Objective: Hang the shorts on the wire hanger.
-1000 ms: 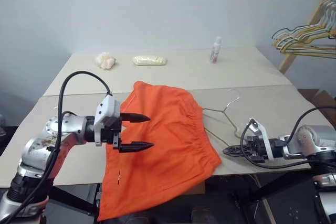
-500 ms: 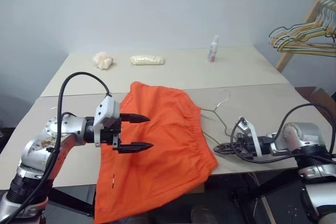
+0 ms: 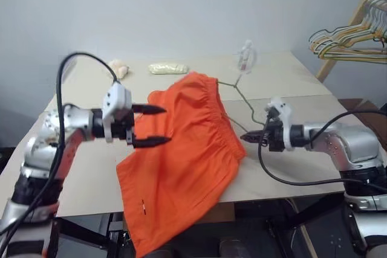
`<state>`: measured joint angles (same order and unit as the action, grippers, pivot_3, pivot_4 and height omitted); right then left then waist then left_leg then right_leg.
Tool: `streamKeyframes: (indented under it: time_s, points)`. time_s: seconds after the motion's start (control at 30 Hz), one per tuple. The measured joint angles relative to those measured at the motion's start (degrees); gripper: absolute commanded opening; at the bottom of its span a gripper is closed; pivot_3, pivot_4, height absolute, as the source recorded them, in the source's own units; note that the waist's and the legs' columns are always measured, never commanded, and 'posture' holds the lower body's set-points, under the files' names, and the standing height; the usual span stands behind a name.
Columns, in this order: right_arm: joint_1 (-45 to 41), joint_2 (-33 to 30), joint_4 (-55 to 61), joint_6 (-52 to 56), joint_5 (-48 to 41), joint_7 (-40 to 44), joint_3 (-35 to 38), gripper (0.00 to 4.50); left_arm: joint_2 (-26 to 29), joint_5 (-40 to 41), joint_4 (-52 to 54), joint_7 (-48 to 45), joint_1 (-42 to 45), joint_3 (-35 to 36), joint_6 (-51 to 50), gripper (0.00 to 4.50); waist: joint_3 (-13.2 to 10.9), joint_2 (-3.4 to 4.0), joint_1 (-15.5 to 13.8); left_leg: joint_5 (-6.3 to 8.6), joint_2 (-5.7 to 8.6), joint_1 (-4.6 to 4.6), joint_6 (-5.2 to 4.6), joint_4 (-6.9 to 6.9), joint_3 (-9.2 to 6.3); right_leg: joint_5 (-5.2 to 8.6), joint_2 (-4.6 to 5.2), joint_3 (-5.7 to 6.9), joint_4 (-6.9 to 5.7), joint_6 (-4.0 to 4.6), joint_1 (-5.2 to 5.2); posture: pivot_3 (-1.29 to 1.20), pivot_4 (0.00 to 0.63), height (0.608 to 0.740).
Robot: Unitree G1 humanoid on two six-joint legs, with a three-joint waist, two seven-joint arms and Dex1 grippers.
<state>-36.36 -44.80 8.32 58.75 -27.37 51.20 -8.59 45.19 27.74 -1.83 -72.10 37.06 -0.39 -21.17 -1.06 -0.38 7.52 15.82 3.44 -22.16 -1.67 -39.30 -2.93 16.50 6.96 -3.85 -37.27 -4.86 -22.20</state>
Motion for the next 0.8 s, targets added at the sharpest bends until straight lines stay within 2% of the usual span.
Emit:
streamKeyframes:
  time_s: [0.17,0.37,0.5,0.7,0.8]
  points:
    - [-2.9,0.1,2.7,-2.9,2.9,2.6,-6.8,0.00,-0.3,-5.4,-14.4,-5.2,12.5,-1.4,8.0,4.47,0.0,-0.03,1.2,-0.01,0.05,-0.09,0.01,-0.02,-0.06,0.00,0.04,0.06,0.04,-0.01,-0.01,-0.17,0.000,0.740]
    - [-5.5,0.6,3.6,-3.2,3.9,5.8,-11.0,0.00,-1.2,-12.1,-26.1,-14.0,19.4,-6.5,18.8,4.47,0.0,-0.04,2.9,-0.03,0.09,-0.10,-0.03,-0.05,-0.09,-0.01,0.08,0.06,-0.05,-0.02,-0.03,-0.16,0.000,0.740]
    - [-7.5,0.5,3.5,-3.2,4.3,7.8,-11.5,0.00,-1.5,-17.2,-33.9,-19.3,23.7,-13.3,27.1,4.47,0.0,-0.04,3.3,-0.03,0.10,-0.10,-0.04,-0.06,-0.08,0.00,0.08,0.06,-0.29,-0.03,-0.09,-0.18,0.000,0.740]
    - [-8.3,0.4,3.6,-3.2,4.7,9.8,-12.8,0.00,-1.4,-21.2,-42.1,-20.2,27.0,-23.3,35.3,4.47,0.0,-0.05,4.3,-0.01,0.09,-0.13,-0.07,-0.13,-0.12,0.01,0.09,0.06,-0.40,-0.06,-0.11,-0.19,0.000,0.740]
    - [-8.3,0.4,4.1,-2.6,4.6,9.9,-12.8,0.00,-2.7,-24.6,-45.7,-19.9,27.5,-23.5,38.7,3.88,0.0,-0.05,4.5,-0.01,0.09,-0.14,-0.08,-0.17,-0.12,0.02,0.08,0.07,-0.40,-0.06,-0.12,-0.20,0.000,0.740]
